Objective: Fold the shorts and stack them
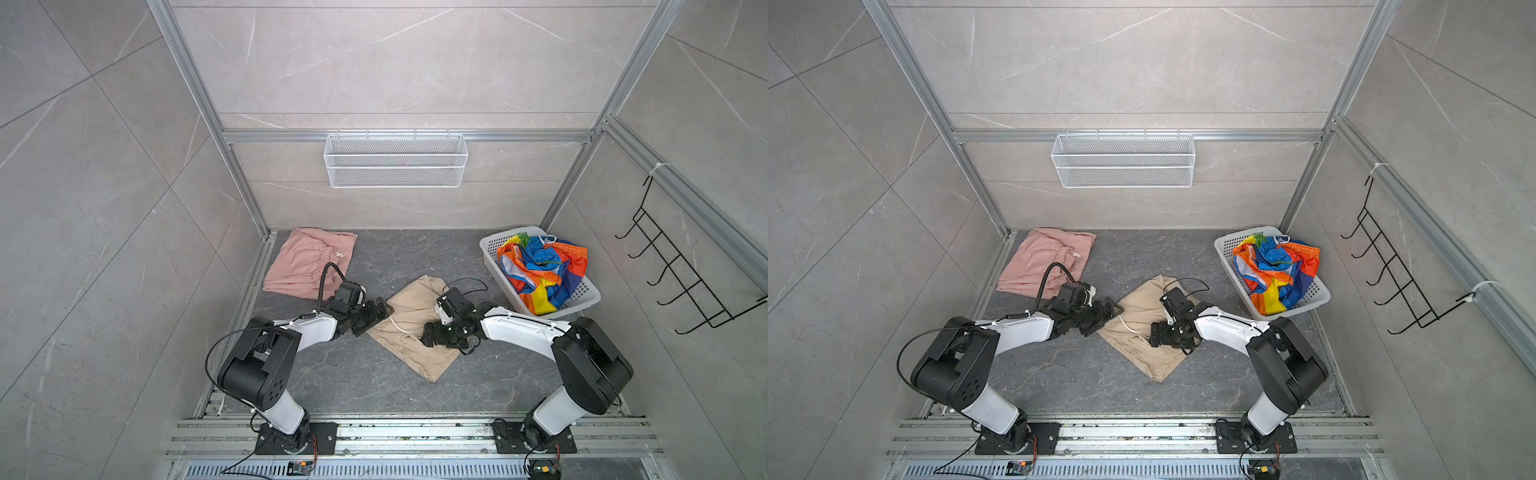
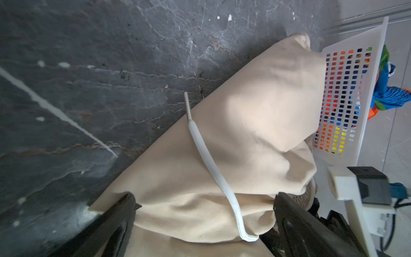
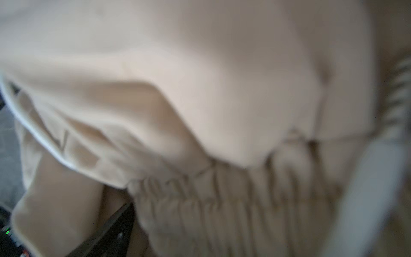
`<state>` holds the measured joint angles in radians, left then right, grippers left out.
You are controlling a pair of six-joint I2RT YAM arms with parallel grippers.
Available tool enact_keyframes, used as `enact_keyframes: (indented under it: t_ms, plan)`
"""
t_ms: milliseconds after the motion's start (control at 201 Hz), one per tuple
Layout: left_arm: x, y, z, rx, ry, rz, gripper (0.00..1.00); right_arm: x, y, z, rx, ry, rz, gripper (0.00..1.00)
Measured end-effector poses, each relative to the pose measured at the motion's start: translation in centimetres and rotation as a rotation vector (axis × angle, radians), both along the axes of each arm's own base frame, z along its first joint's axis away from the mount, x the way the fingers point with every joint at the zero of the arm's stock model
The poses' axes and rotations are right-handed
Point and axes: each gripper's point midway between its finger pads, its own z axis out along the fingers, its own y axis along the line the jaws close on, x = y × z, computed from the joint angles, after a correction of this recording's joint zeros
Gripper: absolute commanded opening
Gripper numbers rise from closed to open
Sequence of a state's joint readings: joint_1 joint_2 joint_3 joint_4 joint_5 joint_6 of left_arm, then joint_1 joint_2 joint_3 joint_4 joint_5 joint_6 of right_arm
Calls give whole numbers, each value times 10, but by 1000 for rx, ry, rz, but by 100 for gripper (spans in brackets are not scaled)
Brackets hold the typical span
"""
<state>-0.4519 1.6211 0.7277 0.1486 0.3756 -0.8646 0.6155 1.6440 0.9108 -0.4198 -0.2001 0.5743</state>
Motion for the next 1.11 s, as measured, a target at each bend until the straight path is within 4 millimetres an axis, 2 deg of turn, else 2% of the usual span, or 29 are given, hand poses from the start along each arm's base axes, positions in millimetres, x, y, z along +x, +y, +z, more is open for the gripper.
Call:
enact_keyframes:
  t_ms: [80,239,349,418,478,513,583,662,737,832,901,991,1106]
  plan:
    - [-1,-6,2,-30,-3,4,99,15,-11,-2,-75,-31,-12,90]
    - [-13,-18,8,-52,15,-20,99,57,-40,-1,-331,-102,-17,91]
    - [-17,-13,32,-4,-17,-41,99,87,-52,16,-451,-157,-16,92]
    - [-3,-8,63,14,-95,-40,99,104,-56,34,-483,-200,-26,94]
    - [17,0,92,-5,-162,-23,99,112,-57,52,-475,-245,-36,98]
    - [30,6,103,-10,-189,-9,99,113,-57,62,-464,-264,-38,99]
    - [53,18,111,8,-210,9,99,111,-56,83,-430,-298,-43,100]
    - [76,22,101,40,-188,5,98,106,-56,102,-376,-331,-54,99]
    - [86,16,81,53,-138,-23,97,96,-62,106,-345,-332,-61,99]
    - [89,8,49,67,-56,-59,96,75,-75,93,-312,-286,-76,99]
    - [91,2,34,72,-15,-82,97,60,-86,80,-293,-241,-92,99]
    - [97,-8,26,63,7,-107,97,45,-97,69,-269,-199,-115,100]
    - [106,-24,22,43,10,-146,97,35,-105,65,-230,-184,-144,99]
